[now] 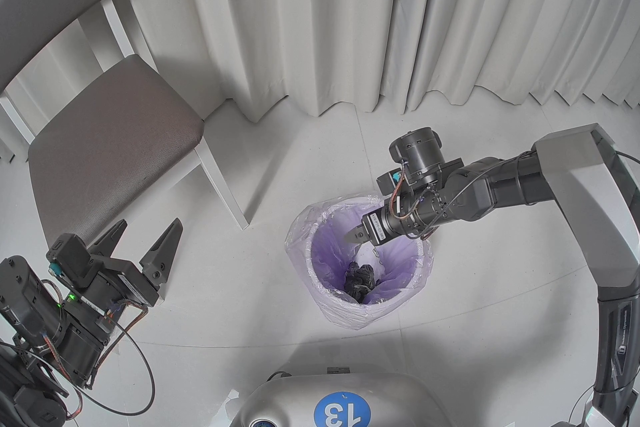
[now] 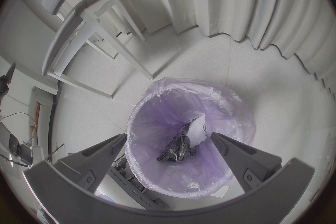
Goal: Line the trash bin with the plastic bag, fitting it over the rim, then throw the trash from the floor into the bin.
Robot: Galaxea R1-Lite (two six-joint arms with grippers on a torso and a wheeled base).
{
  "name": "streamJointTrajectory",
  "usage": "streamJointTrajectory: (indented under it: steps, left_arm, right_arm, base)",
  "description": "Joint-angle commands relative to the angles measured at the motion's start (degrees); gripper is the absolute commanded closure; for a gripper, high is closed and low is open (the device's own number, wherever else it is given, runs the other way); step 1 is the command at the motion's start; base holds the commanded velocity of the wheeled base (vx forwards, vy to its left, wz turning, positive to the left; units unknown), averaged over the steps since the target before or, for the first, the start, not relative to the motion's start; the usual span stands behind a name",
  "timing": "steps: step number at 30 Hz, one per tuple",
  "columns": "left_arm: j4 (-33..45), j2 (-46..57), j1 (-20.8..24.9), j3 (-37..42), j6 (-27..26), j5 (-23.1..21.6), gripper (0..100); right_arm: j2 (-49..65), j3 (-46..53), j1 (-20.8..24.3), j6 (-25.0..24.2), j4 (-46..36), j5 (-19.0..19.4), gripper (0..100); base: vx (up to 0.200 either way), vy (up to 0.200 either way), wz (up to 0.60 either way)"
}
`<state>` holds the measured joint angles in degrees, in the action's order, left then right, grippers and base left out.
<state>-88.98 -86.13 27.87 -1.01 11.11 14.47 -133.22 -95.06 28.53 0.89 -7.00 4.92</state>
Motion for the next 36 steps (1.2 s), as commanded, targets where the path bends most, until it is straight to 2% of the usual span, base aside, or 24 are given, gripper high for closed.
streamJointTrajectory:
  steps: [1,4,9,11,12,13,15,18,19,21,23,24,26,30,33,36]
  left_arm:
    - [-0.93,-0.09,-0.01,1.01,-0.03,0.03,0]
    - [-0.85,-0.09,-0.01,1.01,-0.12,0.12,0]
    - [-0.93,0.08,-0.01,1.01,0.5,-0.06,0]
    - [-0.93,0.7,0.17,1.01,-0.21,-0.23,0]
    - [-0.93,0.7,0.17,1.01,-0.21,-0.23,0]
    - [-0.93,0.96,1.05,1.01,-0.21,-0.5,0]
    - [-0.93,0.17,2.1,1.01,0.06,-0.41,0]
    - [-0.93,-2.91,2.81,0.75,-0.03,-0.41,0]
    - [-0.93,-2.91,2.81,0.75,-0.03,-0.41,0]
    - [-1.02,-6.42,2.89,-0.66,-0.12,-0.41,0]
    - [-1.02,-7.3,2.81,-1.36,-0.12,-0.41,0]
    - [-1.02,-8.88,2.81,-2.86,-0.21,-0.41,0]
    - [-1.02,-9.76,2.72,-4.53,-0.38,-0.58,0]
    - [-1.02,-11.26,2.1,-7.95,-3.28,-0.58,0]
    - [-1.02,-13.01,1.31,-10.5,-5.83,-0.32,0]
    - [-1.02,-14.07,1.05,-13.31,-8.21,0.3,0]
  right_arm:
    - [3.05,1.9,-1.19,-0.27,0.41,0.08,0]
    - [8.5,6.38,-3.39,-0.8,4.1,-0.09,0]
    - [16.06,18.16,-3.74,-8.27,17.02,-5.36,0]
    - [19.58,24.13,-5.94,-8.98,21.85,-6.16,0]
    - [19.58,24.13,-5.94,-8.98,21.85,-6.16,0]
    - [23.09,29.14,-8.93,-8.45,25.1,-6.16,0]
    - [26.34,32.92,-12.09,-8.18,27.74,-6.16,0]
    - [30.3,36.18,-16.92,-8.01,28.97,-5.45,0]
    - [30.3,36.18,-16.92,-8.01,28.97,-5.45,0]
    - [31.71,37.76,-21.49,-6.95,28.88,-5.28,0]
    - [31.88,38.2,-22.81,-6.34,29.15,-5.1,0]
    - [32.14,39.16,-25.45,-5.37,29.32,-3.78,0]
    - [33.11,40.04,-27.3,-4.41,29.41,-2.11,0]
    - [34.25,40.83,-29.93,-1.07,29.41,1.4,0]
    - [34.25,42.06,-30.72,2.1,29.76,1.4,0]
    - [35.92,45.49,-31.25,4.82,34.24,1.49,0]
  base:
    - [0.0,0.0,0.0]
    - [0.0,0.0,0.0]
    - [0.0,0.0,0.0]
    - [0.0,0.0,0.0]
    - [0.0,0.0,0.0]
    - [0.0,0.0,0.0]
    - [0.0,0.0,0.0]
    - [0.0,0.0,0.0]
    - [0.0,0.0,0.0]
    - [0.0,0.0,0.0]
    - [0.0,0.0,0.0]
    - [0.0,0.0,0.0]
    - [0.0,0.0,0.0]
    - [0.0,0.0,0.0]
    - [0.0,0.0,0.0]
    - [0.0,0.0,0.0]
